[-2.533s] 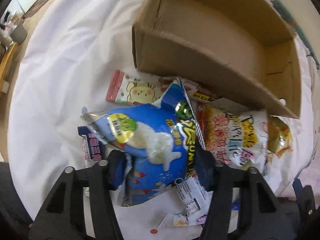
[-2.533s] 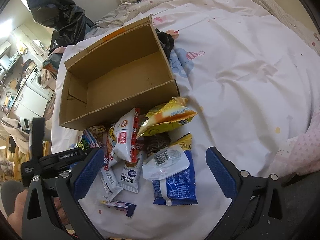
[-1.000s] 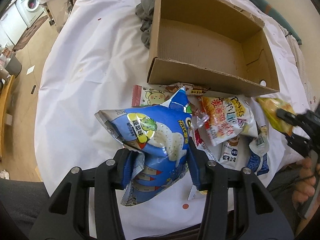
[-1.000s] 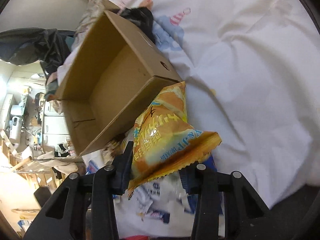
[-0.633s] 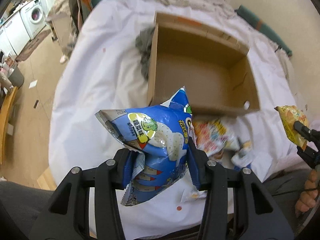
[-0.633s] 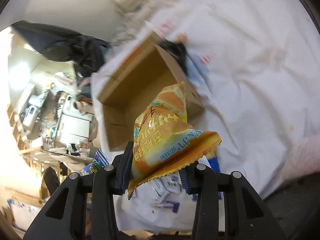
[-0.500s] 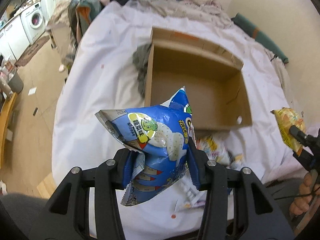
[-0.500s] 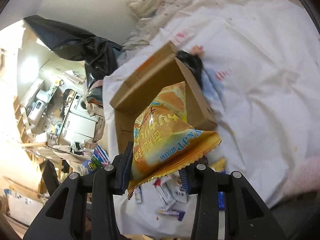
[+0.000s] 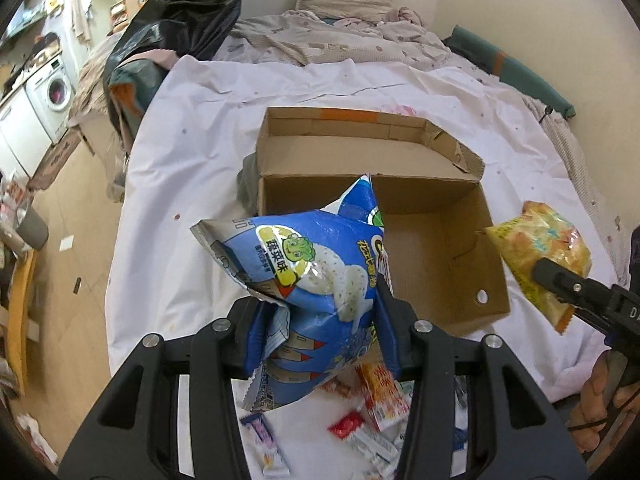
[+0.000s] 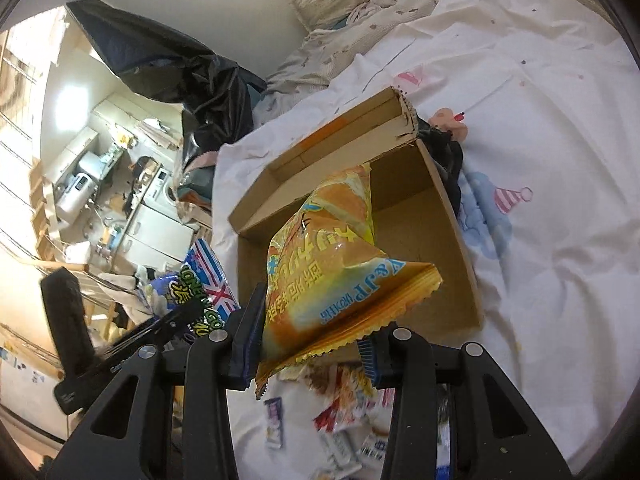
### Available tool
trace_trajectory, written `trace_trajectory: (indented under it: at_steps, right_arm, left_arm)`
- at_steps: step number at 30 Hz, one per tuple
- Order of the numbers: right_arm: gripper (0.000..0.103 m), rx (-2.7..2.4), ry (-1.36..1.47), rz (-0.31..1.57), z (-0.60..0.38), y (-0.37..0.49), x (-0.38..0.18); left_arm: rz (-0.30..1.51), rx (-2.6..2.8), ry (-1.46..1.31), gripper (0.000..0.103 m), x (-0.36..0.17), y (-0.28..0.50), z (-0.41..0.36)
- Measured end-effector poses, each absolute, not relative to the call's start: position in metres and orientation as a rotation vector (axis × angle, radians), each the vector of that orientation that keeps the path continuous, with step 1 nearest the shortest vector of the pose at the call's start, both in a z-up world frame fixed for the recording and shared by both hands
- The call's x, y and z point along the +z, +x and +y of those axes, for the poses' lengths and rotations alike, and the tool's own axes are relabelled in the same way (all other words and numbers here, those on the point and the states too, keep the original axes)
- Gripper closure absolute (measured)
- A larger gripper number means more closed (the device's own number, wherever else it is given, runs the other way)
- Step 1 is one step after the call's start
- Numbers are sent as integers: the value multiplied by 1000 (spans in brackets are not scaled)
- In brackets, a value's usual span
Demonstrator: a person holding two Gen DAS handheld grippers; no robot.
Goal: Organize snacks
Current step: 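Carry both bags over the box and open both tools to drop them in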
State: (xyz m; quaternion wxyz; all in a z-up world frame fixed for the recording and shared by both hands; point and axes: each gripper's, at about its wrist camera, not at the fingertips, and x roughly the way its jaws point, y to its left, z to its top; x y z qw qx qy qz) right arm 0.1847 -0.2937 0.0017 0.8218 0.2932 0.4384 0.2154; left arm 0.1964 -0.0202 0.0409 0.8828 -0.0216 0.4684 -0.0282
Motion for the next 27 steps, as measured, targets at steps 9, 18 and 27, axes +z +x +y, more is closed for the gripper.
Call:
trace_trajectory:
  at_steps: [9,18,27]
  right_arm:
    - [61,452,565,966,-279,215,-26]
    - [61,410,560,1016,-276,223,-53]
    - [59,395,520,1038,-265,229,-59]
  left_arm:
    - [982,-46,-1,61,11,228,-36]
    - [984,-67,32,60,-18,236,-42]
    - [1014,-56,0,59,-30,241,-36]
